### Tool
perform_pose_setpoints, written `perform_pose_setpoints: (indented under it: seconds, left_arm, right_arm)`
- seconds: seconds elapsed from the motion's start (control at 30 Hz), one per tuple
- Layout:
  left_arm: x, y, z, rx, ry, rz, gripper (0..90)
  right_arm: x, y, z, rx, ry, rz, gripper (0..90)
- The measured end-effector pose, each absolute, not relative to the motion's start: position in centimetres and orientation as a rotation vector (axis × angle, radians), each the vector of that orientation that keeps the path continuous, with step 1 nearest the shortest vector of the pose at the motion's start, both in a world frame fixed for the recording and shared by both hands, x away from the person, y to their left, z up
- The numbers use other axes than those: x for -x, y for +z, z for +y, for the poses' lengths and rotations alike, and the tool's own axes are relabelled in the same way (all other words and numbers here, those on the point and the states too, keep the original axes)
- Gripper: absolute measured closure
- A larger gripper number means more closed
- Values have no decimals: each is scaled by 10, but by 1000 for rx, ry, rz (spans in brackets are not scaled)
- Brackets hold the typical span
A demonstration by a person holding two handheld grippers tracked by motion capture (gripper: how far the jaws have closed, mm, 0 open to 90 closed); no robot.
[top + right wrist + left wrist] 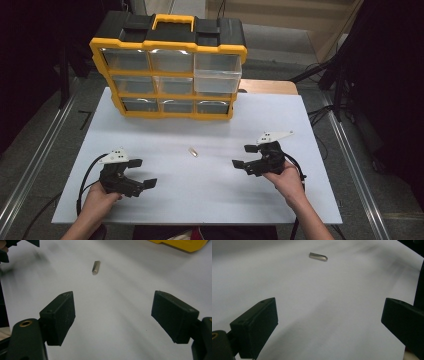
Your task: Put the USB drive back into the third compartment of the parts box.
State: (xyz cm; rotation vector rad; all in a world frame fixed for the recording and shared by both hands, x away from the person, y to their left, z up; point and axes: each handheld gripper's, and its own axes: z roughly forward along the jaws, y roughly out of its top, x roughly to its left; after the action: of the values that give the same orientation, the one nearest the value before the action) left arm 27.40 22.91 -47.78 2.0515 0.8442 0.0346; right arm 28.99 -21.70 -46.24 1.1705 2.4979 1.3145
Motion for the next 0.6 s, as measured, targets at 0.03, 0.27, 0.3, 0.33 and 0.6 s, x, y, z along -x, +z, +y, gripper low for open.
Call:
perform_pose_setpoints:
  seconds: [0.03,0.27,0.3,0.33,0.6]
  left_arm:
    - [-274,-478,229,-2054,34,846,16]
    - [-274,-478,229,-2062,35,847,18]
    - [-274,-478,229,-2062,33,847,18]
    - [-274,-478,229,-2062,33,846,18]
    - [-274,-479,228,-2065,24,843,18]
  right_arm:
    - [-290,-462,-217,-1171,1314,2498,175]
    - [-300,-457,-206,-1180,1316,2498,175]
    - [-301,-456,-204,-1185,1316,2498,176]
    - [-302,-456,-203,-1184,1320,2497,177]
    - [-315,-450,-190,-1193,1342,2492,182]
